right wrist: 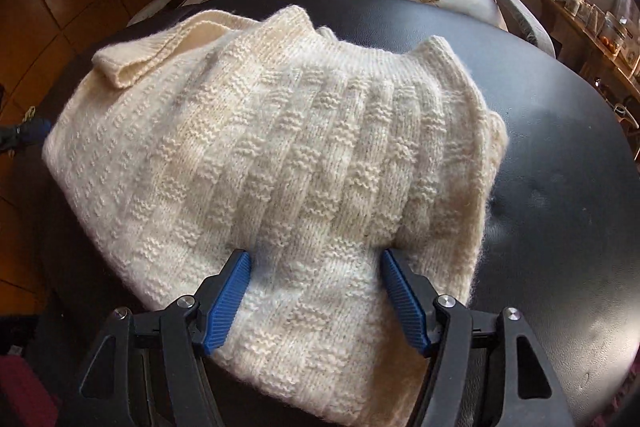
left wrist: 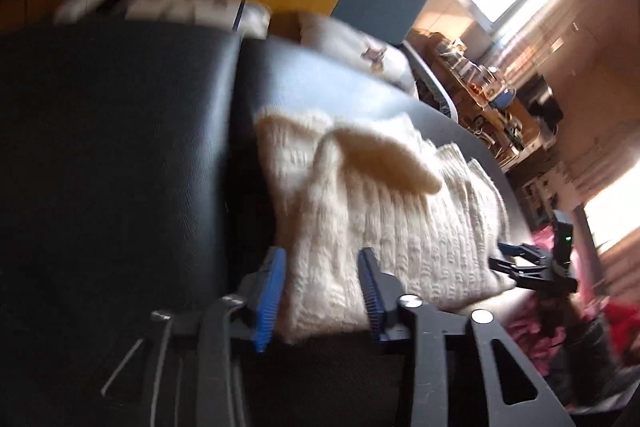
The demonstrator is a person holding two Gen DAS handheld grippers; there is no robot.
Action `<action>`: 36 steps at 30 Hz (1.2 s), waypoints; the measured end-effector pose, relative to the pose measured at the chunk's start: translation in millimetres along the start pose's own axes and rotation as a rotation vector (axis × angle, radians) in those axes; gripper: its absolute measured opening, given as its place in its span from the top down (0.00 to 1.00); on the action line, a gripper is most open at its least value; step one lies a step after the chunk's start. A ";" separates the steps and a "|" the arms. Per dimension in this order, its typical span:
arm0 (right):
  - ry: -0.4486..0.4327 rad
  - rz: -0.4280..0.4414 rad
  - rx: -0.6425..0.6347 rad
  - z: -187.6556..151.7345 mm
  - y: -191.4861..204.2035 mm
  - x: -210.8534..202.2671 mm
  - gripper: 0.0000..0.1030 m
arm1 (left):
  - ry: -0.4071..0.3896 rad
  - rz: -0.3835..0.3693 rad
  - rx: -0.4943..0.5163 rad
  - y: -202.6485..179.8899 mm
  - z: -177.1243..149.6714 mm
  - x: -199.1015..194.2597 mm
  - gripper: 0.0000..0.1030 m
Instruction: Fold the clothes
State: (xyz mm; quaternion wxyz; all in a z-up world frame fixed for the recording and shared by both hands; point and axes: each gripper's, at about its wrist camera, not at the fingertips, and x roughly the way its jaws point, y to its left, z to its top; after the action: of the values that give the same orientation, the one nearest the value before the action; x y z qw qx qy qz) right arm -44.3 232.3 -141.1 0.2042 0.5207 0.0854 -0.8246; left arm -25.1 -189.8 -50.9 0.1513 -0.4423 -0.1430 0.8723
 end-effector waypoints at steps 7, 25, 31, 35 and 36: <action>-0.119 0.009 0.120 22.6 -2.9 -30.6 0.33 | 0.048 0.035 0.281 -25.0 52.8 48.0 0.50; -0.105 0.096 0.182 28.2 -15.7 0.2 0.31 | 0.151 -0.242 -0.601 102.8 48.7 65.2 0.93; -0.131 0.091 0.182 31.1 -14.4 5.8 0.28 | 0.084 -0.252 -0.532 103.0 38.5 59.7 0.83; -0.143 0.083 0.165 30.7 -9.3 7.5 0.22 | 0.022 -0.123 -0.018 27.8 69.8 37.3 0.41; -0.144 0.078 0.156 30.5 -7.1 7.9 0.20 | 0.037 -0.116 0.079 12.7 73.7 37.6 0.39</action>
State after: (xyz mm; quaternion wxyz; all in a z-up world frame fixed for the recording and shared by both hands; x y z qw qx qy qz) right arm -75.4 225.9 -135.2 0.2006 0.4773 -0.0145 -0.8554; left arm -108.1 -195.3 -41.3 0.2215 -0.4432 -0.1308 0.8587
